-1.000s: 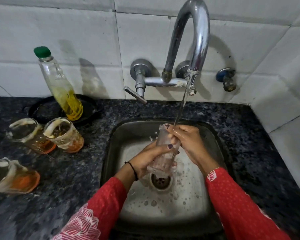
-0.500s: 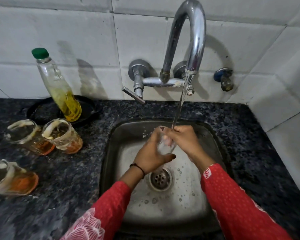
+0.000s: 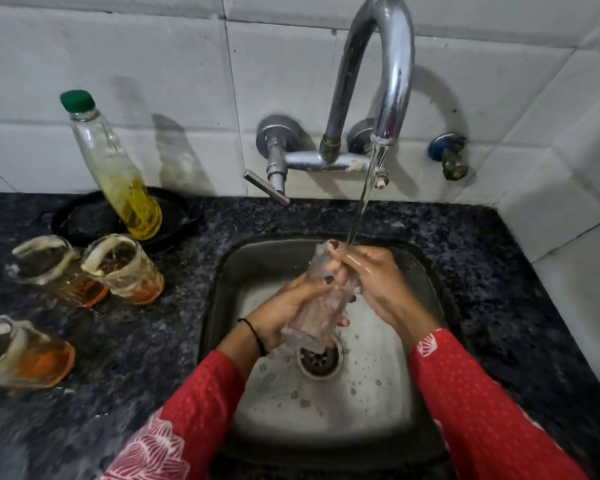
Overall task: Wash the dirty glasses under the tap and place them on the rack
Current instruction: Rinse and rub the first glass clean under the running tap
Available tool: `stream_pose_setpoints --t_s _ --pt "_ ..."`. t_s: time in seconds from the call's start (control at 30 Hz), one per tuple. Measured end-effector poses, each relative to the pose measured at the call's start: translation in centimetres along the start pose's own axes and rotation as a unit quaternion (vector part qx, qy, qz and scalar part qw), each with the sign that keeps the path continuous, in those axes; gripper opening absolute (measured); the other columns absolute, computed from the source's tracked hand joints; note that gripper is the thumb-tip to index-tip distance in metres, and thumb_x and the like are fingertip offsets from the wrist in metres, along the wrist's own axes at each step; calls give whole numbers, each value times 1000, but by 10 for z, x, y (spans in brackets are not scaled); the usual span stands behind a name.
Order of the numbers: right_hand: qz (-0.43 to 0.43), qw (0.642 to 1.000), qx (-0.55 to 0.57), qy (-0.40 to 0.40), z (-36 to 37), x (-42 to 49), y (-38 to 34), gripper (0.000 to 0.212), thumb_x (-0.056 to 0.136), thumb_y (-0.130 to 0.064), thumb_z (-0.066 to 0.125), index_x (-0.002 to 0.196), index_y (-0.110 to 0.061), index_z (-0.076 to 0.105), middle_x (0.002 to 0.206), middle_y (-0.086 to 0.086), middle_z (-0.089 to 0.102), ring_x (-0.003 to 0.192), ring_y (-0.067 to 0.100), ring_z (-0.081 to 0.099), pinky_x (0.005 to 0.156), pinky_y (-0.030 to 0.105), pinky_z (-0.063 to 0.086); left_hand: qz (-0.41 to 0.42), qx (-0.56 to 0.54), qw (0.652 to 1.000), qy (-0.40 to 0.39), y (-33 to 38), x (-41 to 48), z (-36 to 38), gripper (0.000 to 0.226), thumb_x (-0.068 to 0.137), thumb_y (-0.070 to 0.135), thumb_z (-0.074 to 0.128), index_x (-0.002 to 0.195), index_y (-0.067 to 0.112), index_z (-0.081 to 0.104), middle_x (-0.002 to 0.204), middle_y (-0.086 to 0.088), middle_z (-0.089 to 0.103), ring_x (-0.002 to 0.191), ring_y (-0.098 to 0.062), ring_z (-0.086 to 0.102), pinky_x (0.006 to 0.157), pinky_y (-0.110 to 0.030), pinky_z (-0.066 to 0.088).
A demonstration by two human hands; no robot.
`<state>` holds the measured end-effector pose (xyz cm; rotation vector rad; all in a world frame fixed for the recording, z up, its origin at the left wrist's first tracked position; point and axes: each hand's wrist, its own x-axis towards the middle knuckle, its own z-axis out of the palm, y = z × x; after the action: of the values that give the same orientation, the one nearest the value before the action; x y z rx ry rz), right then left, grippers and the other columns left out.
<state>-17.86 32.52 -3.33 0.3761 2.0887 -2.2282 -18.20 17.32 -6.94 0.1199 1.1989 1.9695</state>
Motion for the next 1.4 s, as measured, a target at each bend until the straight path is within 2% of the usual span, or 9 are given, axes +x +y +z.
stream_pose_setpoints --t_s 0.17,0.3,0.37,0.5,0.7,0.83,1.0,1.17,1.4 --pt "17 979 -201 17 8 11 2 35 88 -25 64 64 1 67 45 2 61 44 13 57 59 26 49 112 433 878 171 -10 11 7 82 71 31 78 137 28 29 122 4 57 105 -16 60 86 -30 54" --pt "-17 998 -48 23 0 6 -3 32 87 -20 66 62 -1 66 48 6 61 43 13 54 50 19 47 12 76 996 42 4 0 9 54 84 24 66 133 20 44 121 -6 62 97 -17 66 74 -33 59" --pt "-21 998 -52 19 -3 6 -2 31 86 -21 67 61 -3 67 53 8 62 48 13 56 52 20 46 -55 -8 998 -24 4 -4 9 44 86 28 61 128 19 50 110 -10 66 83 -23 68 67 -41 58" --pt "7 974 -228 -5 1 6 0 42 90 -22 61 50 -8 64 38 0 58 36 9 52 49 20 45 53 404 903 134 -11 8 16 78 76 26 76 138 21 30 116 1 62 97 -13 64 88 -34 54" --pt "-33 996 -79 21 -5 1 1 39 87 -19 65 50 -8 61 42 -1 56 39 9 49 46 19 42 -26 8 999 -17 -3 0 13 51 76 28 70 123 23 54 107 -6 67 88 -26 67 71 -45 58" --pt "-18 979 -201 12 0 4 3 38 88 -23 65 54 -5 65 45 3 60 39 7 53 49 17 45 72 295 944 126 -12 9 18 55 77 20 76 121 28 45 111 3 62 95 -8 64 84 -29 55" --pt "-28 999 -35 11 2 1 2 36 81 -27 72 62 2 65 65 27 64 60 25 59 64 32 47 -23 -14 1000 15 0 0 10 50 81 33 67 127 22 52 114 -9 67 89 -24 68 75 -49 57" --pt "-26 987 -156 4 3 -2 5 12 81 -19 73 87 -10 67 88 15 68 75 15 65 72 34 54 112 147 976 113 -6 5 9 31 79 2 72 100 22 61 91 1 70 81 -13 66 70 -26 57" --pt "-46 953 -298 33 1 -13 6 69 55 -24 90 113 -29 54 98 -9 67 88 4 66 79 21 53 199 283 931 116 -10 23 13 64 57 9 87 116 9 61 113 -13 67 107 -26 65 95 -49 51"
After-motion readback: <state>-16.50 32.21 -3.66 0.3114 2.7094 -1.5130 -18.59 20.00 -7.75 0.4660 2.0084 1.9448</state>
